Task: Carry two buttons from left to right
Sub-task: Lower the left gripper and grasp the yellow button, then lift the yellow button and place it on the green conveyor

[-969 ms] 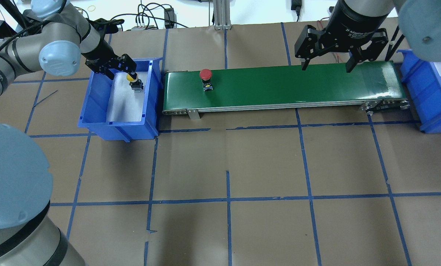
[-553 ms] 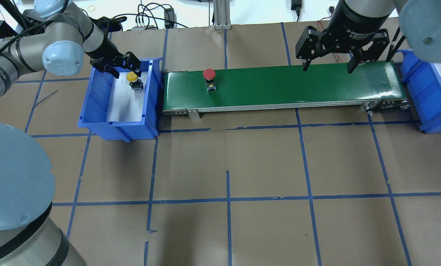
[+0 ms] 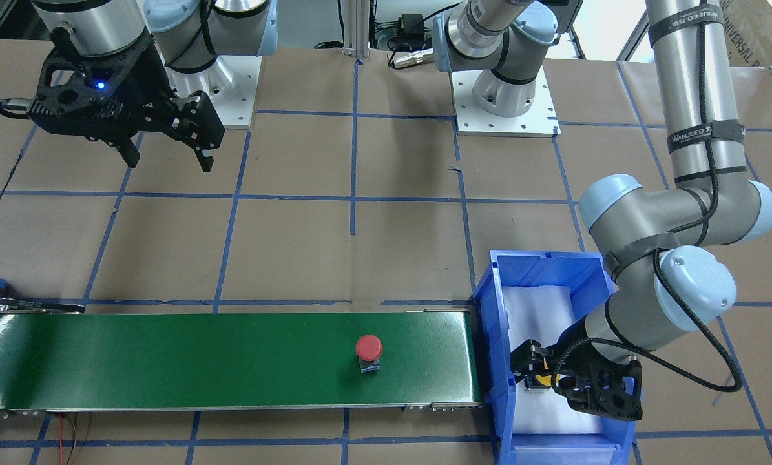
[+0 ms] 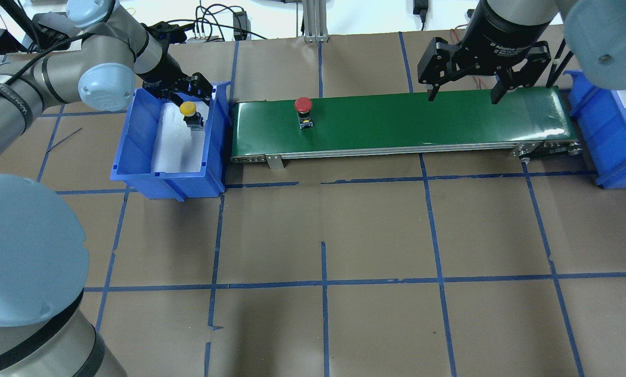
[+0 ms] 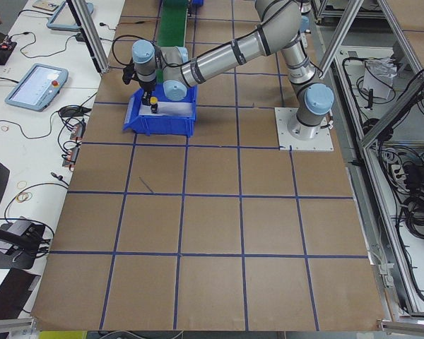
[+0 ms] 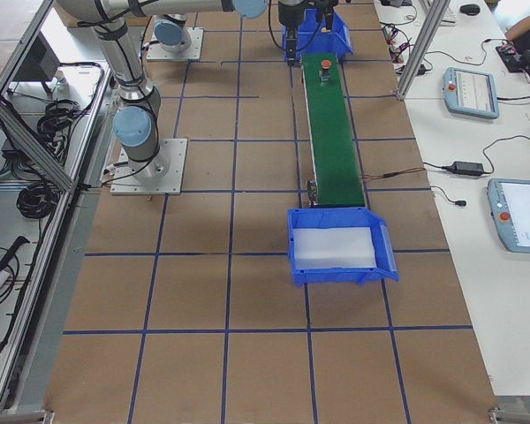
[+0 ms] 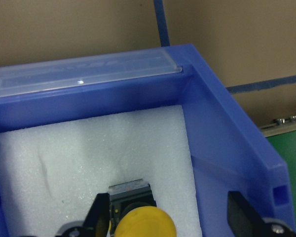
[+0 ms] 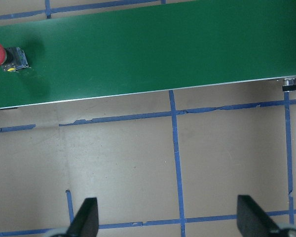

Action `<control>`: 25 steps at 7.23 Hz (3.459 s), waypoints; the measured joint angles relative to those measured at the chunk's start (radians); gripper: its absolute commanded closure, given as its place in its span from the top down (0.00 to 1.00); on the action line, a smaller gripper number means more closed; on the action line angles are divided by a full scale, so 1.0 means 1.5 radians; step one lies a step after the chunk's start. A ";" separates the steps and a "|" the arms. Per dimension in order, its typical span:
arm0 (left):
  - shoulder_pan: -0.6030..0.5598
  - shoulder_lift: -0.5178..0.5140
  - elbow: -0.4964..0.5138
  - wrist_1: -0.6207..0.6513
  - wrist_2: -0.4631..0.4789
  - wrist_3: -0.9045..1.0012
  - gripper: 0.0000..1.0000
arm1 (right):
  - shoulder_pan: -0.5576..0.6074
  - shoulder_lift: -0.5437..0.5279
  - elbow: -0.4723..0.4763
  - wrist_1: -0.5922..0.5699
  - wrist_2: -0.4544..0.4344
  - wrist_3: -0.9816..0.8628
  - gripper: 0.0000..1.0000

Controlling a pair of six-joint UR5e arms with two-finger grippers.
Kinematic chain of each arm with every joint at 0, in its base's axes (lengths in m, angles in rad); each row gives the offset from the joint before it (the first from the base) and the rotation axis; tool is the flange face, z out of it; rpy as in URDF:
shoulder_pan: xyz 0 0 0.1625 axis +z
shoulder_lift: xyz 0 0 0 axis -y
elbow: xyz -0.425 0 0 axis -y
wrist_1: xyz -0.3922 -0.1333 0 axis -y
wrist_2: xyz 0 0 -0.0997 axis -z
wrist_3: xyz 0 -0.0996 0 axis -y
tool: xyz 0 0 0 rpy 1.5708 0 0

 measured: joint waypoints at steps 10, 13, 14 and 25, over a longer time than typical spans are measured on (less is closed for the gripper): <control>0.008 0.001 -0.003 -0.001 0.006 -0.048 0.79 | 0.001 0.001 -0.002 0.002 0.002 0.002 1.00; 0.010 0.000 -0.012 -0.001 0.014 -0.048 0.44 | 0.001 0.001 -0.002 0.002 0.002 0.002 1.00; 0.011 0.002 -0.012 -0.001 0.019 -0.048 0.41 | 0.000 0.001 -0.002 0.002 0.002 0.002 1.00; -0.134 0.136 0.029 -0.146 0.007 -0.314 0.30 | 0.001 -0.001 0.000 0.011 0.002 0.001 1.00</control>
